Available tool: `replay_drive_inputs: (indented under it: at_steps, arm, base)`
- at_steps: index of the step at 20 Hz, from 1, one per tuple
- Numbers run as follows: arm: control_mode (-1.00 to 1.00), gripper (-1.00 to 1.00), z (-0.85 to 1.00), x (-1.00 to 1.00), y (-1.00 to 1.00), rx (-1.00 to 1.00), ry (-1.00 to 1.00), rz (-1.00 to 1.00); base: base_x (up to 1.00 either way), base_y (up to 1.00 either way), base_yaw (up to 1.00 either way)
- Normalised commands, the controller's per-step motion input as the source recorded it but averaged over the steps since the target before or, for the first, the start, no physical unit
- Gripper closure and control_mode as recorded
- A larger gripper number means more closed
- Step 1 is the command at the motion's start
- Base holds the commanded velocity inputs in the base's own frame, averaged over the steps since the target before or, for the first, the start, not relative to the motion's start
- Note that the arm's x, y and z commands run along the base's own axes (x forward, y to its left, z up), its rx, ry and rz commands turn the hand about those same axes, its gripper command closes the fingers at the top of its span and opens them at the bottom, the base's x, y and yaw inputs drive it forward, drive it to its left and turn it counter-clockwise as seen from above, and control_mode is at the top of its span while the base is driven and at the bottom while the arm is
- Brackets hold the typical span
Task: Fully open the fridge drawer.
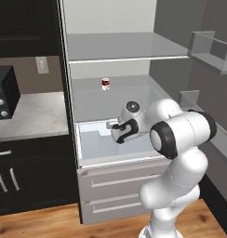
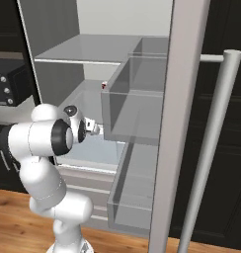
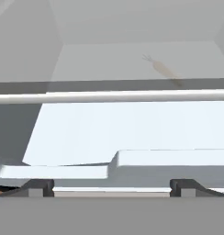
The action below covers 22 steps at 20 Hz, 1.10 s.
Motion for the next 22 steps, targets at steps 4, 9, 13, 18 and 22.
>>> replay_drive_inputs:
  at_steps: [4,9,13,18,22]
  arm:
    - [-1.0,-1.0,0.0,0.22,0.02,0.0,-0.03,0.0]
    - [-1.0,-1.0,-0.04,0.31,0.0,0.0,-0.03,0.0]
    - [-1.0,-1.0,-0.35,0.15,0.0,-0.03,0.0,0.0]
    - [-1.0,-1.0,-0.49,0.08,-0.06,-0.05,0.0,0.0]
    - [-1.0,-1.0,-0.53,-0.19,-0.27,-0.01,0.13,-0.04]
  base:
    - [0.0,0.0,0.0]
    - [0.0,0.0,0.0]
    - [0.0,0.0,0.0]
    - [0.0,0.0,0.0]
    - [0.0,0.0,0.0]
